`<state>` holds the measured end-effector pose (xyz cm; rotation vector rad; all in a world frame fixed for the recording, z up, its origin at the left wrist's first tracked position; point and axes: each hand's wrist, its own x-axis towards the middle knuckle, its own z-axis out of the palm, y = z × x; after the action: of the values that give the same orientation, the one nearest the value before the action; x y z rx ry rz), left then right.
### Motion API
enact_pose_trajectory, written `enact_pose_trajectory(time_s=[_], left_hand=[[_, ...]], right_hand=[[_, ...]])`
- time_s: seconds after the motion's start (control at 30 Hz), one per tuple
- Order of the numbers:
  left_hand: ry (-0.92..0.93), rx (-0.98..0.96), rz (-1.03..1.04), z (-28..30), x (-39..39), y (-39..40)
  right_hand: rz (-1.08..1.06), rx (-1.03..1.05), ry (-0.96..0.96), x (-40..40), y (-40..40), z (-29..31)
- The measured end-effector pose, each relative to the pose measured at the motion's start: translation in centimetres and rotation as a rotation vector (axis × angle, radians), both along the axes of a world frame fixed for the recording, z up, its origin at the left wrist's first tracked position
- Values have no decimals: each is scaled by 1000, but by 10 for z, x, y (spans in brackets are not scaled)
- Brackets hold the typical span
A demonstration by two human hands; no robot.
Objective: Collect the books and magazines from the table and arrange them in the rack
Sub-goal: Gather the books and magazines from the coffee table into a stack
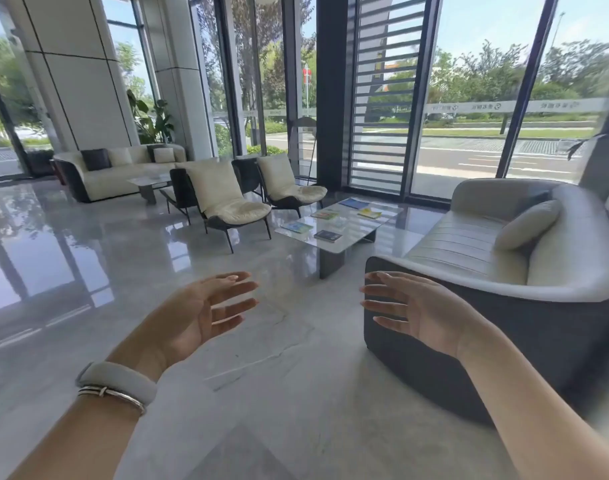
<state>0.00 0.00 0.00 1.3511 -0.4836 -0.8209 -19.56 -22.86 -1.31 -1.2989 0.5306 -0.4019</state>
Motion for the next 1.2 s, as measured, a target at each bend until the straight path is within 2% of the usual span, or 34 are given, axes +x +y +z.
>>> enact_pose_trajectory(time_s=[0.17,0.5,0.8,1.0,1.2], left_hand=[[-20,6,28,-11,64,-82],[38,-21,72,-8,217,-265],[57,-28,56,-39,402,-429],[87,-52,8,-25,531,-551],[127,-45,-24,-31,622,-667]], right_hand=[[-25,-26,26,64,-78,-13],[-112,7,-17,213,-259,1],[-165,39,-9,388,-417,-35],[-227,69,-36,510,-526,-24],[-281,94,-13,594,-628,-31]])
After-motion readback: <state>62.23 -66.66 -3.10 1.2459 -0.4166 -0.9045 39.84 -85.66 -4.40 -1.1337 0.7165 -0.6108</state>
